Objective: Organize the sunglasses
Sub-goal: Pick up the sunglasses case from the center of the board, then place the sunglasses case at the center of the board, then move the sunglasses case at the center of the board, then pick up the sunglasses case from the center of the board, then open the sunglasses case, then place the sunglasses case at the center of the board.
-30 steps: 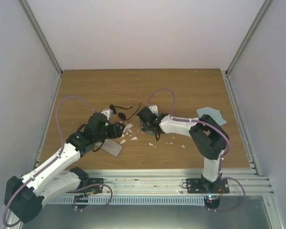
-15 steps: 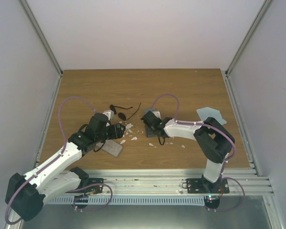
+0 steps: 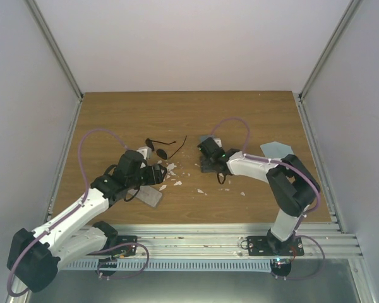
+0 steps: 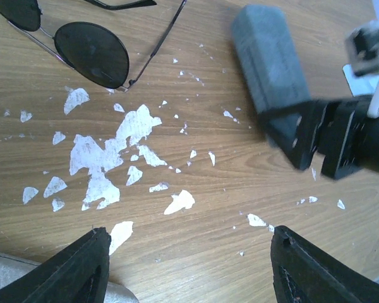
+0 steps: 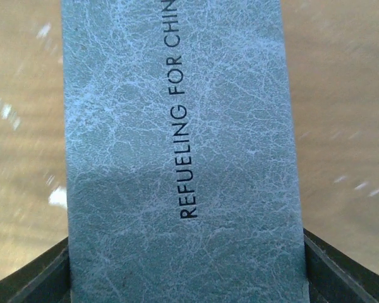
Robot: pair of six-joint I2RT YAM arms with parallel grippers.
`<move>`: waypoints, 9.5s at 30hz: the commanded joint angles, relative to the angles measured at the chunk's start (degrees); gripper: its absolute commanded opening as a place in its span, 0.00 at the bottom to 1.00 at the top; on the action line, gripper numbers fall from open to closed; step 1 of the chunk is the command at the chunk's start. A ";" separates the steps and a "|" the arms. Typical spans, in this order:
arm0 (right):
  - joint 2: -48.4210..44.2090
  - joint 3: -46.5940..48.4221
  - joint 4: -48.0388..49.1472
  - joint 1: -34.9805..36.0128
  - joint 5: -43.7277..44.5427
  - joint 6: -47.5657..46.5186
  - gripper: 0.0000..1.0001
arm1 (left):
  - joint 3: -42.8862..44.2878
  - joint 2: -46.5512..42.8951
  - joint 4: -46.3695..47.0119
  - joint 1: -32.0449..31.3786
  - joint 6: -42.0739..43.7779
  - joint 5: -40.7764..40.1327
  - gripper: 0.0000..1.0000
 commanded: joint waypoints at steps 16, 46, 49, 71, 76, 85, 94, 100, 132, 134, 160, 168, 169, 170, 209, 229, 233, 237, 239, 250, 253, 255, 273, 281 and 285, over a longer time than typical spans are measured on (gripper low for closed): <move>7.97 8.87 10.29 -24.39 -7.81 -17.15 0.60 | 2.65 4.68 4.68 0.96 -0.41 2.66 0.70; -9.84 -3.75 14.11 4.03 -16.39 -11.93 1.00 | 23.91 -4.01 -7.23 3.60 6.46 -10.02 0.99; -6.72 -1.55 16.61 13.20 -17.02 -13.22 1.00 | 25.58 -5.93 -7.44 3.69 7.00 -10.87 0.99; 15.09 15.24 9.39 28.63 -10.93 -23.39 0.96 | 26.04 -8.89 -9.95 3.64 5.66 -12.56 0.99; 15.64 14.77 10.75 28.63 -11.32 -21.52 0.81 | 26.16 -8.80 -9.96 3.75 5.42 -12.40 0.99; 10.57 9.36 15.97 27.11 -10.69 -18.96 0.61 | 25.69 -8.59 -9.66 3.78 5.58 -9.56 0.99; -5.90 -6.58 16.96 19.18 -7.06 -10.05 0.60 | 23.52 -5.18 -5.51 3.78 6.75 0.35 0.99; -14.85 -13.13 0.15 17.93 4.90 -2.89 0.62 | 22.00 -3.16 -3.60 3.66 6.82 2.31 0.99; -17.18 -16.49 4.25 10.37 -9.86 -5.81 0.58 | 13.74 -4.27 -1.84 3.78 2.58 3.08 0.99; -19.58 -16.08 5.06 9.22 -13.33 -5.95 0.58 | 12.33 -4.38 -0.84 3.78 1.30 4.22 0.99; -33.05 -8.16 36.15 -3.93 -74.13 20.19 0.60 | -3.23 -2.76 49.40 1.42 -21.26 30.04 0.95; -32.64 -8.16 42.65 -4.35 -77.61 26.00 0.58 | -3.64 -3.36 54.68 0.97 -21.96 30.26 0.70; -32.55 -8.08 43.47 -4.64 -78.14 26.77 0.58 | -3.53 -3.35 54.60 0.97 -21.76 30.23 0.65; -32.46 -8.08 44.33 -5.00 -78.73 27.57 0.58 | -3.36 -3.35 54.40 0.97 -21.31 30.27 0.63; -39.25 -12.66 60.49 -12.49 -72.52 52.40 0.51 | 7.08 -5.82 28.87 1.41 1.39 18.92 0.84; -28.87 -21.64 29.38 -18.86 -65.35 9.91 0.54 | 4.70 -6.44 11.56 1.67 2.19 7.02 0.99; -24.21 -22.93 30.49 -20.14 -65.69 6.04 0.57 | 2.66 -6.44 13.14 1.64 0.79 7.82 0.99; -19.35 -23.96 34.21 -21.25 -67.65 3.85 0.61 | 1.66 -6.14 13.16 1.67 0.05 7.97 0.99; -16.72 -24.38 36.53 -21.75 -68.74 3.19 0.63 | 1.57 -5.85 12.63 1.67 -0.06 7.85 0.99; -11.37 -27.26 44.06 -22.48 -69.65 1.57 0.85 | 1.42 -4.04 12.42 1.67 0.26 9.45 0.99; -11.49 -27.41 43.75 -22.52 -68.75 0.71 0.92 | 1.39 -3.54 12.79 1.67 0.71 9.78 0.99; -11.62 -27.20 43.17 -22.52 -68.49 0.21 0.94 | 1.62 -3.09 12.73 1.65 1.07 9.93 0.99; -12.40 -23.87 29.97 -22.52 -55.68 -7.64 1.00 | 2.41 0.90 12.13 1.66 1.65 9.73 0.99; -17.02 -23.38 23.89 -22.36 -46.53 -9.63 1.00 | 2.61 1.48 11.54 1.67 2.02 9.62 0.99; -25.12 -22.08 17.35 -21.07 -38.39 -9.99 1.00 | 2.72 1.26 10.87 1.67 2.44 8.64 0.99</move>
